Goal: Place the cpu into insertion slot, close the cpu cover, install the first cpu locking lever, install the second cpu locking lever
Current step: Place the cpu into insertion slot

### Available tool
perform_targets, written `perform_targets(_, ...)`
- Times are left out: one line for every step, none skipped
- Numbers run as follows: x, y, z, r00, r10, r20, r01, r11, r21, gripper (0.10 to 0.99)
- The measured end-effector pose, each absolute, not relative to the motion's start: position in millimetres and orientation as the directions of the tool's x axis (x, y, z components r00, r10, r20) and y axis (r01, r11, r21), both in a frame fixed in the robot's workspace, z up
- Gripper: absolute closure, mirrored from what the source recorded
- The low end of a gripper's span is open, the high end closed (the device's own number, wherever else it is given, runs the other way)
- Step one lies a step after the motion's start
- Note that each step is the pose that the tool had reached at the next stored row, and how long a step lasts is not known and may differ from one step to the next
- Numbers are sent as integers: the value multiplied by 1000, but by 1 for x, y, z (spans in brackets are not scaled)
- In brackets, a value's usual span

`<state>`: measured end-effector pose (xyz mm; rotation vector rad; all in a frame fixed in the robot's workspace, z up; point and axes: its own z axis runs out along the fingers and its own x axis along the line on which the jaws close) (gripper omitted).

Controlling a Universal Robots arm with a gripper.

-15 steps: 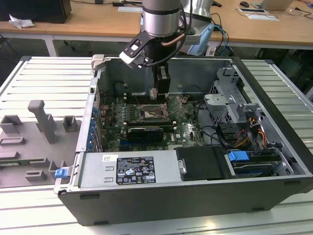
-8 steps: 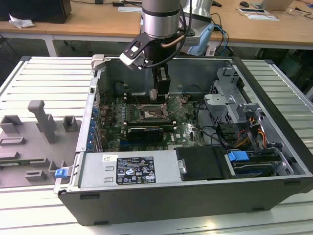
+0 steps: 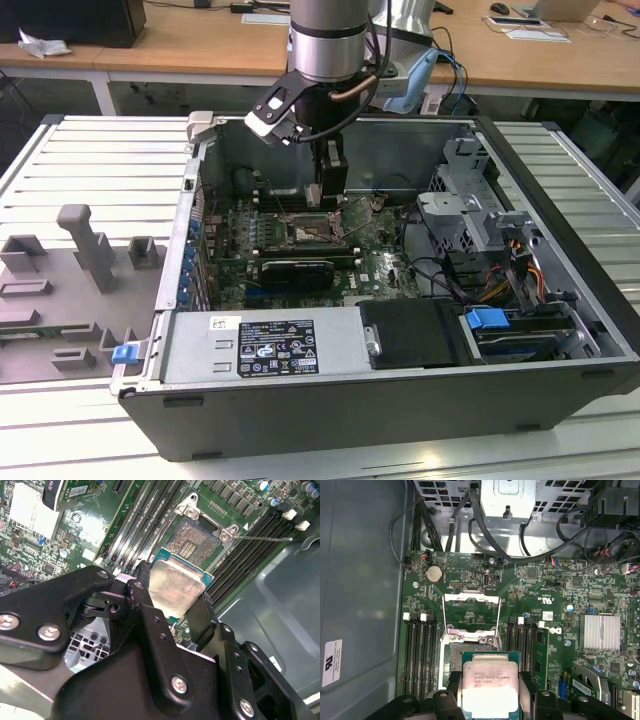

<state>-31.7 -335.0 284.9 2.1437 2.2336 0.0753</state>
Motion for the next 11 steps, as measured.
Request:
perform_targets(-32,-335,284,-41,999,1,997,41,66,549)
perform_targets(-32,-335,284,-41,999,2,997,41,66,549)
perform_targets(-32,-335,283,-41,999,1,997,41,66,549)
perform_targets(-32,-335,283,-41,999,1,997,41,66,549)
perform_targets(-32,-335,282,-41,999,1,997,41,66,549)
perform_targets(-32,-335,282,-41,999,1,997,41,66,549)
perform_targets(-32,-335,279,-41,999,1,997,41,66,549)
perform_targets(-32,-334,278,-41,999,1,997,41,66,549)
perform_targets(-32,-334,277,-41,999,1,997,41,66,549)
perform_targets(-32,-334,275,-41,999,1,997,41,66,549)
perform_targets(-32,-334,274,-41,999,1,997,41,66,549)
